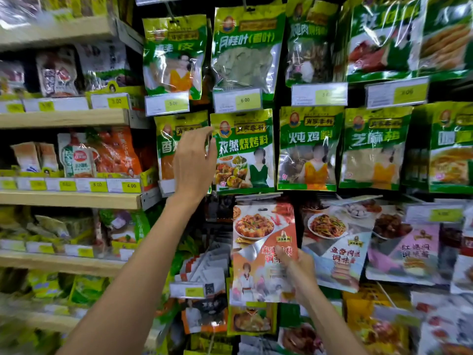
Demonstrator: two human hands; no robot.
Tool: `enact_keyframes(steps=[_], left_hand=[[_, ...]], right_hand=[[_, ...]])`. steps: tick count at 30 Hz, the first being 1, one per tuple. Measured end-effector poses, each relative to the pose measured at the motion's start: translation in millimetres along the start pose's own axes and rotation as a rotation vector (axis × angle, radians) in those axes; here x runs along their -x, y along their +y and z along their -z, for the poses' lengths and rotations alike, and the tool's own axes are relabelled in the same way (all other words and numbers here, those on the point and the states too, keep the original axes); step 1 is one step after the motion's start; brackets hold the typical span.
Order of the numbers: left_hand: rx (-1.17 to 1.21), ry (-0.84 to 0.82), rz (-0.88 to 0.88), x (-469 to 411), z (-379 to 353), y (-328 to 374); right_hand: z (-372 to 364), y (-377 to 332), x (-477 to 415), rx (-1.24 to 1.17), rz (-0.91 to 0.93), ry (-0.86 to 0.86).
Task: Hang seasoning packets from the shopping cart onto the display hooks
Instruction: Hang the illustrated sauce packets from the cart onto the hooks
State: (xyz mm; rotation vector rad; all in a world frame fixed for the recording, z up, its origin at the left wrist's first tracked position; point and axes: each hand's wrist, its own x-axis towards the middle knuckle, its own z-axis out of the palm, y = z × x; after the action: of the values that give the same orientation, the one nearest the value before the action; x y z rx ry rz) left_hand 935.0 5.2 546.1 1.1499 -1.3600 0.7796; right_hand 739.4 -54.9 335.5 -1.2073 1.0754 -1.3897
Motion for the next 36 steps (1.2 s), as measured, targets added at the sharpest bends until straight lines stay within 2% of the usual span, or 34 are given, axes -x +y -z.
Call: enact_keyframes(steps=[4,12,18,23,31,36], left_hand=[[-0.132,0.022,-0.160,-37,-23,6],[-0.297,-0.023,-0.346,-78,-59,-1],[-0.299,-0.055,-0.377,-88,-62,-7],[-0.278,-0.097,-0.387,-88,-58,-11],[-0.265,-0.136,-0.393,-87,-51,-10],[-0.277,-0.077,-0.393,-83,-46,-1]], right_hand=[[-2,3,-7,0.001,-0.058,0.033],[2,3,-17,0.055,-0.102,0.040],[3,2,-24,0.073,-0.109,0.002],[-6,0,-28,0.086,-0.120,0.053],[-15,-7,-26,0.264,-0.112,0.078],[1,-16,1,0.364,0.046,0.078]])
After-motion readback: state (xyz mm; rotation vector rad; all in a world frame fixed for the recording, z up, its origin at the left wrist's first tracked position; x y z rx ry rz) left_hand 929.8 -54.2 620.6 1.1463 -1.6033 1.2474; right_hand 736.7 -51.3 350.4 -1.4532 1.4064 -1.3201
